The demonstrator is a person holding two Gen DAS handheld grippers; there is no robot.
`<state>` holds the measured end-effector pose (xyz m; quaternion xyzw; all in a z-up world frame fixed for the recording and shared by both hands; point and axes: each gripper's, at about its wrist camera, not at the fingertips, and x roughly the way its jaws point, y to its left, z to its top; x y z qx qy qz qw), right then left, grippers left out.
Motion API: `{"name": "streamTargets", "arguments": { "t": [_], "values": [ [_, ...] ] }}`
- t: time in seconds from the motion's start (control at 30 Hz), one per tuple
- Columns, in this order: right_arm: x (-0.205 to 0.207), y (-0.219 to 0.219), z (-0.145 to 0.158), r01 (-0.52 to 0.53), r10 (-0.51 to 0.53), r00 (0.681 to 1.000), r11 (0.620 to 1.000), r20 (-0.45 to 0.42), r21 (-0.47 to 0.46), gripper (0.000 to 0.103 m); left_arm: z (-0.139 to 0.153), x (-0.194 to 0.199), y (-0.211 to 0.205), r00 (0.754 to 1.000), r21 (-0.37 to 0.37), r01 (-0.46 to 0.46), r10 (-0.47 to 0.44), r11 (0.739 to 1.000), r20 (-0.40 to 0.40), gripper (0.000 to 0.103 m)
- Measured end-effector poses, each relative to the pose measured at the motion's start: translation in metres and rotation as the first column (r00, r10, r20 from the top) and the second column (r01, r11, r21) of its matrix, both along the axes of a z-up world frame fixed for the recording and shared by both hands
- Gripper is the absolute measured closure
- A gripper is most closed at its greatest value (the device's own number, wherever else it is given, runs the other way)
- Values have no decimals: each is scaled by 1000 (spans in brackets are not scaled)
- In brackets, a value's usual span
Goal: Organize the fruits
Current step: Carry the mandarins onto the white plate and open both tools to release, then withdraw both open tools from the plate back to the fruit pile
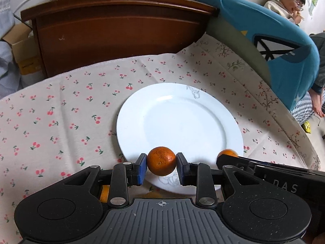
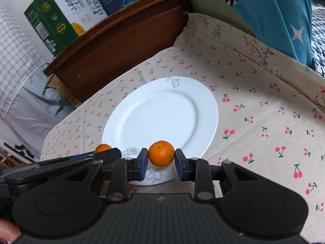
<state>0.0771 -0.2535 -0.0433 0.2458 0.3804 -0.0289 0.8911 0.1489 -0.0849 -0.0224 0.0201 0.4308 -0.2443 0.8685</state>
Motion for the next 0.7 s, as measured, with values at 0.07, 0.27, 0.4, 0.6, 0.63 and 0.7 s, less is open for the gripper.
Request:
{"name": "streamTargets", "arguments": {
  "t": [0.07,0.27,0.4,0.6,0.63,0.7],
  "values": [
    [1,-5,-1,21,-21,1000,1000,-3,22,71,-1,3,-3,1000,-1,5,-5,1000,0,72],
    [-1,-20,0,137,-137,991,991,9,-6,68,8,2,4,999,-6,-34,34,999,39,62],
    [4,-27,-12,182,-182,983,983,-34,-3,66,8,3,11,996,11,-76,76,997,43,60],
    [13,-15,-19,125,-127,991,991,-41,-41,58,5,5,27,990,25,-140,139,990,19,60],
    [14,-13,-19,112,-114,993,993,-39,-45,53,5,6,30,989,24,-149,148,989,18,60],
    [14,-10,-19,108,-110,993,992,-36,-59,53,7,5,35,987,20,-161,161,987,20,60]
  ]
}}
